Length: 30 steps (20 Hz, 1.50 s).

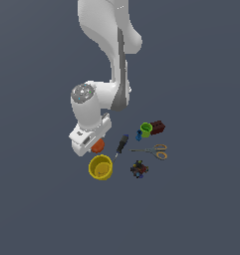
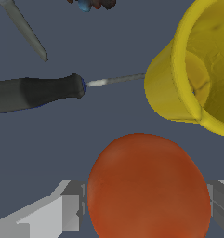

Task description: Pick up a designated object from a clutter of objects.

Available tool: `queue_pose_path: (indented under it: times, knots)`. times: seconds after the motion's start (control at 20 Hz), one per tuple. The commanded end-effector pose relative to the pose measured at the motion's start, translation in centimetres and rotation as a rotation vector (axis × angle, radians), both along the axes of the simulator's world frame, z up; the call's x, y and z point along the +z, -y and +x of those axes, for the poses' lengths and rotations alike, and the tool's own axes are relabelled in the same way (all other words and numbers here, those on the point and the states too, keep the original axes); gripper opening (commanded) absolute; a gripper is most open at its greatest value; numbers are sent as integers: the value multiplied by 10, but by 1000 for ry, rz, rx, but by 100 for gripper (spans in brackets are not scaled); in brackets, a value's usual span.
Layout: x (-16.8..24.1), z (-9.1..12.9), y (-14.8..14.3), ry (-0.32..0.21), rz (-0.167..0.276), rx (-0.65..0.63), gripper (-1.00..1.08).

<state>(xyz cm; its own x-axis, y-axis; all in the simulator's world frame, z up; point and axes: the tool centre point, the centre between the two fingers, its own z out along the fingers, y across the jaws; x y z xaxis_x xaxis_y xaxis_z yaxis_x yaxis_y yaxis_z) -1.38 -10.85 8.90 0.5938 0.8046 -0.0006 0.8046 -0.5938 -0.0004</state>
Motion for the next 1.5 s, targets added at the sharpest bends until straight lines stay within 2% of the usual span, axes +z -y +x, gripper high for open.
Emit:
queue_pose_path:
  times: [0.0,1.45]
  knots:
    - [19,2,-7,2,-1,0,-100]
    - [307,30,-114,1,-1,1,-100]
